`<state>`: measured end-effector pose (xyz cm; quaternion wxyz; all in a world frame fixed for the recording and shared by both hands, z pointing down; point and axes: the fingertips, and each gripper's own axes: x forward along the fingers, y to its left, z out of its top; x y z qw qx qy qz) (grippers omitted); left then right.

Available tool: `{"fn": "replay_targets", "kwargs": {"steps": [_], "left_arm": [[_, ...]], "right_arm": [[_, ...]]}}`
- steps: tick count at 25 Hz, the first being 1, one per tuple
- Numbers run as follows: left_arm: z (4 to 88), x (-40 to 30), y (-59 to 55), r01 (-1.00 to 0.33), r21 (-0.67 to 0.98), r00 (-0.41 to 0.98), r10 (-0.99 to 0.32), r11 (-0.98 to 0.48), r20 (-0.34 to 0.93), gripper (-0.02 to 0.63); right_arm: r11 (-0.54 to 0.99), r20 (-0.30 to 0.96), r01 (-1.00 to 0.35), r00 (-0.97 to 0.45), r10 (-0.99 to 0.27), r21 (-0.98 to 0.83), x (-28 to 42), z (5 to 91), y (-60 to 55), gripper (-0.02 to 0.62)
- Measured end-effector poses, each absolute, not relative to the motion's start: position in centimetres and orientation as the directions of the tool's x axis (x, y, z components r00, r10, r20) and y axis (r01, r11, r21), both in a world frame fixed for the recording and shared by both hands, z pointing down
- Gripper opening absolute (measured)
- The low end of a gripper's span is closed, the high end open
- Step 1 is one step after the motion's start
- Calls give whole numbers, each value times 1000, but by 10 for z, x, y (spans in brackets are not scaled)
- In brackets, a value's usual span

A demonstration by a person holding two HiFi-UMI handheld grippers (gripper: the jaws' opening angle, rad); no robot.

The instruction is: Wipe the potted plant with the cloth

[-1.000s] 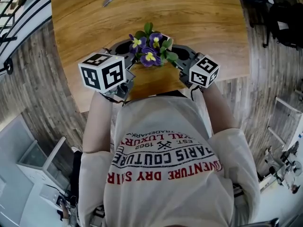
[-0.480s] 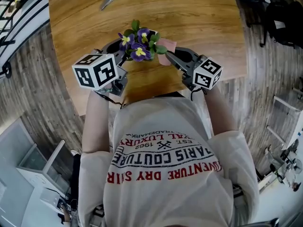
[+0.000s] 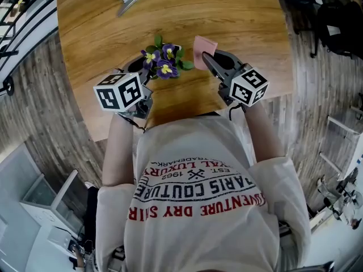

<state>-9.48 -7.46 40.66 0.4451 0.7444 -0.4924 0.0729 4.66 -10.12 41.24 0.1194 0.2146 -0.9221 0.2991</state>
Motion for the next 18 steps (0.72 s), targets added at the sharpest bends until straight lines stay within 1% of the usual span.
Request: {"fn": "replay_targets", "kwargs": {"steps": [8,13,18], "left_arm": [[456,-84,-67,-861,507,405,-651,-37,641,28],[469,-82,-67,-897,441,328,-639,20,696,31],[471,-78,-73,-886,452,286,-647,103,707,32]], "right_arm": [[715,383,-544,-833,-399,-438,59,410,-122,44],[731,402,-549,-825,-397,-405,63,409,-126,44],[740,414,-545,-824,-387,-394,68,411,-131,44]]}}
